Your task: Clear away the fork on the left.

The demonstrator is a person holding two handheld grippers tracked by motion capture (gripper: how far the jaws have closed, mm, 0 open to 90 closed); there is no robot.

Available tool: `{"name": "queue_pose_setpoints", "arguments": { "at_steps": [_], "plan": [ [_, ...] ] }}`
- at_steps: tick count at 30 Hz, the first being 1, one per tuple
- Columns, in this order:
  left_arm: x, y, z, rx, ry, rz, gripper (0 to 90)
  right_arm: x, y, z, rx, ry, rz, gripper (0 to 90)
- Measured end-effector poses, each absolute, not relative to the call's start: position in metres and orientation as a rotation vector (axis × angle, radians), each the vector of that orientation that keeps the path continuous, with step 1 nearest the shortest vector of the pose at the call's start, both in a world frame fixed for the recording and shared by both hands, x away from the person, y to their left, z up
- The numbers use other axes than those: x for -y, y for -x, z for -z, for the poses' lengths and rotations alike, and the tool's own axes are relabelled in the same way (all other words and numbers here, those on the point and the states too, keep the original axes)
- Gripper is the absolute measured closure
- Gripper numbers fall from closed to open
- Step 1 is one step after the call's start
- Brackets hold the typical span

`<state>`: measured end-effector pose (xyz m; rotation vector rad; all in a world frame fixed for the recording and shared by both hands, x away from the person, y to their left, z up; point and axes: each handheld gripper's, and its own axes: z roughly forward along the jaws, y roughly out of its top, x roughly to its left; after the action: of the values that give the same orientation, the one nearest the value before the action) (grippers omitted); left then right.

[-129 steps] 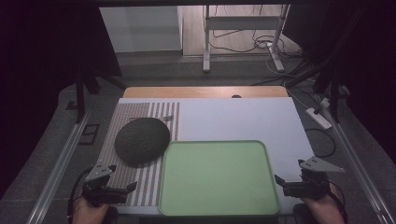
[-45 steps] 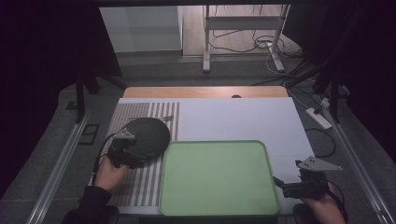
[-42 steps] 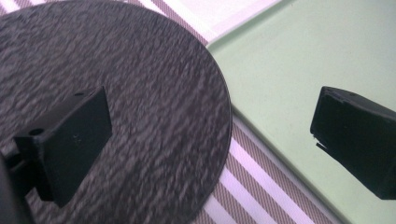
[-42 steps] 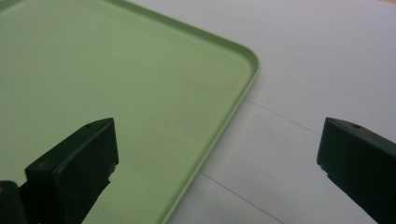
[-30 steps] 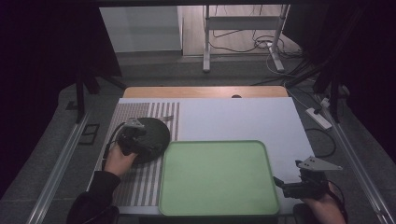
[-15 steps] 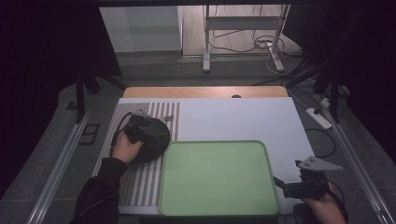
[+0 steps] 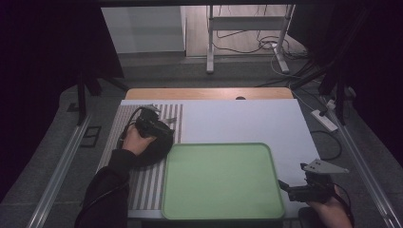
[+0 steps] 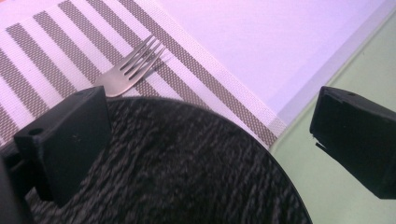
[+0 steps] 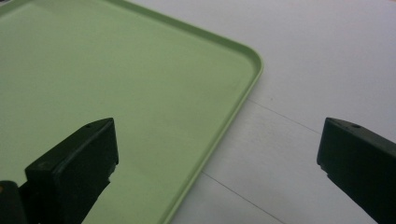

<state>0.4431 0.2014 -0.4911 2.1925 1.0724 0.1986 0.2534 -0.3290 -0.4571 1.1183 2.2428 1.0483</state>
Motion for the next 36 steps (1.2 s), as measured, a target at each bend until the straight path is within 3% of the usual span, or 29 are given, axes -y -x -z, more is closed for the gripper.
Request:
{"name": "queue_pose_setpoints", "arguments": {
  "at_steps": [9, 12, 13, 14, 17, 18, 19, 22, 29, 36],
  "plan": [
    [-0.198, -0.461, 0.501, -1.094, -2.245, -0.219, 3.1, 0.329, -0.253, 0.457, -2.243, -1.117, -1.052, 0.0],
    [-0.198, -0.465, 0.501, -1.089, -2.257, -0.223, 17.4, 0.329, -0.253, 0.457, -2.244, -1.117, -1.051, 0.0],
    [-0.198, -0.467, 0.500, -1.088, -2.258, -0.232, 17.4, 0.329, -0.253, 0.457, -2.244, -1.117, -1.051, 0.0],
    [-0.198, -0.470, 0.499, -1.094, -2.254, -0.231, 31.2, 0.329, -0.253, 0.457, -2.245, -1.116, -1.050, 0.0],
    [-0.198, -0.474, 0.498, -1.077, -2.245, -0.195, 55.3, 0.329, -0.253, 0.457, -2.246, -1.115, -1.052, 0.0],
    [-0.196, -0.477, 0.499, -1.075, -2.253, -0.192, 55.3, 0.329, -0.253, 0.457, -2.245, -1.115, -1.053, 0.0],
    [-0.192, -0.481, 0.501, -1.063, -2.291, -0.173, 71.6, 0.329, -0.253, 0.457, -2.246, -1.117, -1.052, 0.0],
    [-0.187, -0.484, 0.504, -1.056, -2.339, -0.184, 88.0, 0.329, -0.254, 0.457, -2.245, -1.116, -1.053, 0.0],
    [-0.173, -0.499, 0.520, -1.050, -2.430, -0.147, 88.7, 0.330, -0.254, 0.457, -2.247, -1.115, -1.060, 0.0],
    [-0.176, -0.515, 0.520, -1.103, -2.392, -0.154, 88.8, 0.330, -0.254, 0.457, -2.248, -1.115, -1.064, 0.0]
  ]
}}
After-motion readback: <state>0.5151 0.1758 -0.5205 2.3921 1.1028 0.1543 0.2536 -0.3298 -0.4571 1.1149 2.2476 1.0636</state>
